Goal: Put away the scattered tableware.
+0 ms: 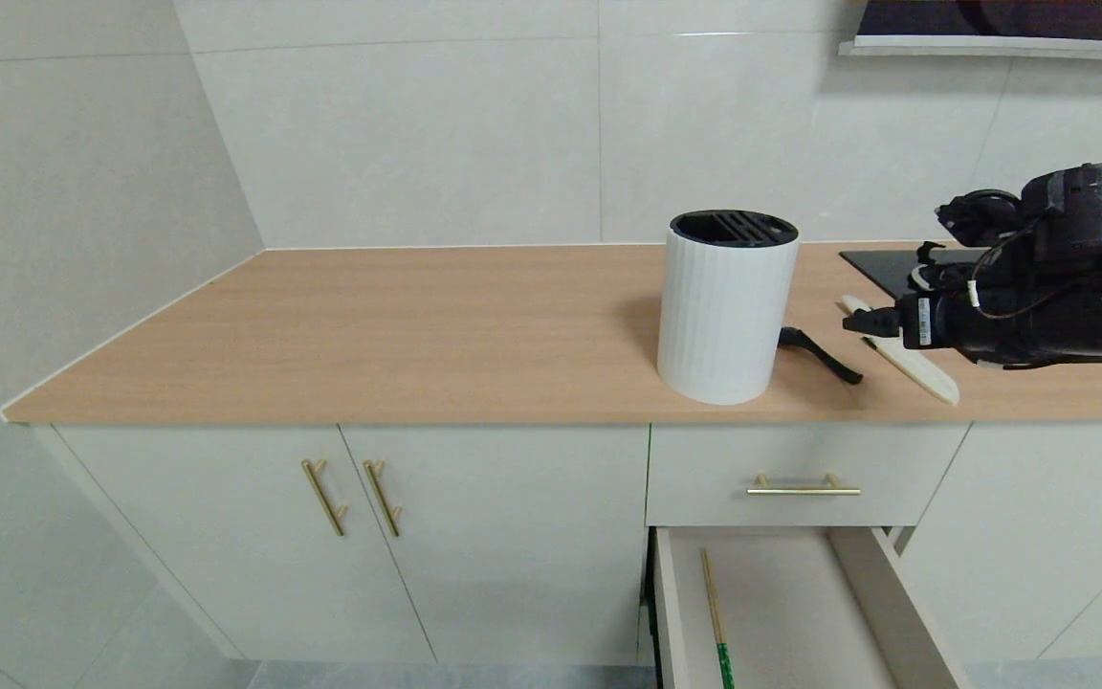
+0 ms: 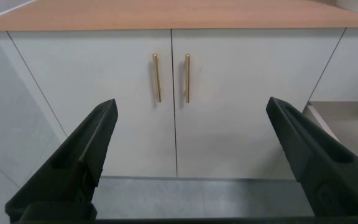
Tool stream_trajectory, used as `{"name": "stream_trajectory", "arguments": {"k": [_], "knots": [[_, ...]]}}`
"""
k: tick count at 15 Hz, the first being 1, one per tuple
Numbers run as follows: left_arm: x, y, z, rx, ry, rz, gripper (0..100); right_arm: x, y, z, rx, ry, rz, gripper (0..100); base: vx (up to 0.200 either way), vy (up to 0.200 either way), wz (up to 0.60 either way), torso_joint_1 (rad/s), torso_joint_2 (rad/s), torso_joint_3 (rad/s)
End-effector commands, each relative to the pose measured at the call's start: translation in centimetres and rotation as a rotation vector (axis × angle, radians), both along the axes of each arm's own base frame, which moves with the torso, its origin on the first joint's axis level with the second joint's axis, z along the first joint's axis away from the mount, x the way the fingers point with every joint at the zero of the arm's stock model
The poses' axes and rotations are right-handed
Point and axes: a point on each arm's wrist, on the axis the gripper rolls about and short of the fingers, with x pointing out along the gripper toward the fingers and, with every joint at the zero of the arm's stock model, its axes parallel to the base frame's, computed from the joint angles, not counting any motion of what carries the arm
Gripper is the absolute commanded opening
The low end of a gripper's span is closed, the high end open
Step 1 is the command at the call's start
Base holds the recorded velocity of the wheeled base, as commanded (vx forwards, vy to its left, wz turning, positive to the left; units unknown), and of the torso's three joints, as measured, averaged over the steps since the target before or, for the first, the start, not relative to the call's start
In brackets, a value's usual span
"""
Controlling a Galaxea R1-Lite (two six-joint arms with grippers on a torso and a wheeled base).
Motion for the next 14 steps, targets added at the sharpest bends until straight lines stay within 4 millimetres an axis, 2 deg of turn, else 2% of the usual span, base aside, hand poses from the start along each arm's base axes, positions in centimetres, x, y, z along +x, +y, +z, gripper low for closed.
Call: {"name": "stream_trajectory", "arguments": {"k": [1, 3, 9, 14], "knots": [[0.0, 0.0, 0.0, 0.0, 0.0, 0.001, 100, 3.4, -0.7, -2.8, 0.006, 0.053, 0.04, 100, 0.0, 0.0, 0.0, 0.0, 0.0, 0.0], [0.0, 0.0, 0.0, 0.0, 0.0, 0.0, 100, 4.7, -0.5, -4.5, 0.008, 0.071, 0.095, 100, 0.0, 0.0, 0.0, 0.0, 0.0, 0.0], [0.0, 0.0, 0.0, 0.0, 0.0, 0.001, 100, 7.3, -0.2, -7.8, 0.007, 0.014, 0.096, 100, 0.0, 0.0, 0.0, 0.0, 0.0, 0.0], [0.0, 0.0, 0.0, 0.0, 0.0, 0.0, 100, 8.9, -0.1, -9.8, -0.004, -0.021, 0.065, 100, 0.0, 0.0, 0.0, 0.0, 0.0, 0.0]]}}
